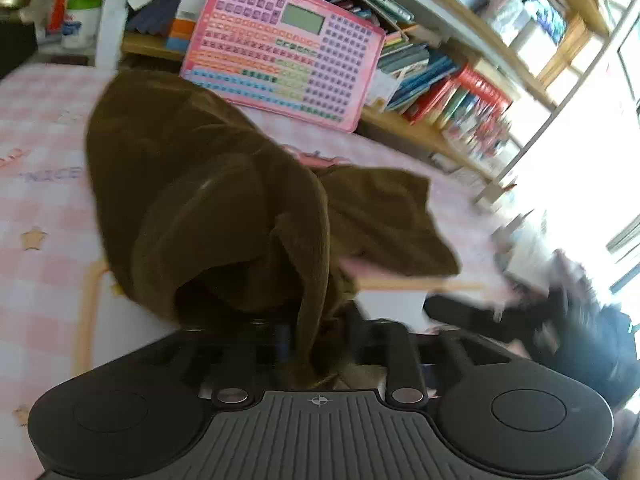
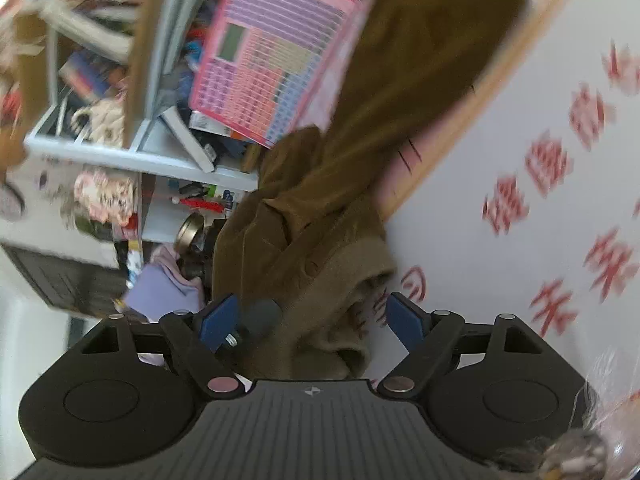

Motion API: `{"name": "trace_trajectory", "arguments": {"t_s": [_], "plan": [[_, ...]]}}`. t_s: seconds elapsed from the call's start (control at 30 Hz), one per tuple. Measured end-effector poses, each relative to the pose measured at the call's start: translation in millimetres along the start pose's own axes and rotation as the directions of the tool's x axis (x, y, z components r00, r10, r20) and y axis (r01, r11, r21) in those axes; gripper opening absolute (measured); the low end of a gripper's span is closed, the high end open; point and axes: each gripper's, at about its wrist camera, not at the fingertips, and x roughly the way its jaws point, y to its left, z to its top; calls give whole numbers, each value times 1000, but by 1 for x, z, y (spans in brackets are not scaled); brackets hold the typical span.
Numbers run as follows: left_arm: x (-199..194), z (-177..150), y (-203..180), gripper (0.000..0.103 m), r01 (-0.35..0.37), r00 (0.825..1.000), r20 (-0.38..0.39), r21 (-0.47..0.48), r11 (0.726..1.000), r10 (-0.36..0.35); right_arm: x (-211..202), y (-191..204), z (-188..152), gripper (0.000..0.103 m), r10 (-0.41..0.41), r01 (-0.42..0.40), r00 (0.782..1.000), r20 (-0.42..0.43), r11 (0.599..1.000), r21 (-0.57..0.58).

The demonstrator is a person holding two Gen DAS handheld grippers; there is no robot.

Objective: Fold clothes
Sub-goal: 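Lift the garment with the left tool while the right tool grasps its cuff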

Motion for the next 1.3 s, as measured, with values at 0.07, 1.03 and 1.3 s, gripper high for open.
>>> {"name": "trace_trajectory", "arguments": {"t_s": [0.07,1.03,1.3], "plan": [[-12,-7,-6,65,-58,998,43,79,995,55,4,-1,-1,80,8,-8,1000,-5,1000,28],[32,-87,-61,74,-335,932,158,722,605,327,8,23,23,17,-61,44,976,209,995,89],[25,-80,-45,68,-393,907,172,674,626,385,14,-7,27,30,-133,95,970,205,978,185]]}}
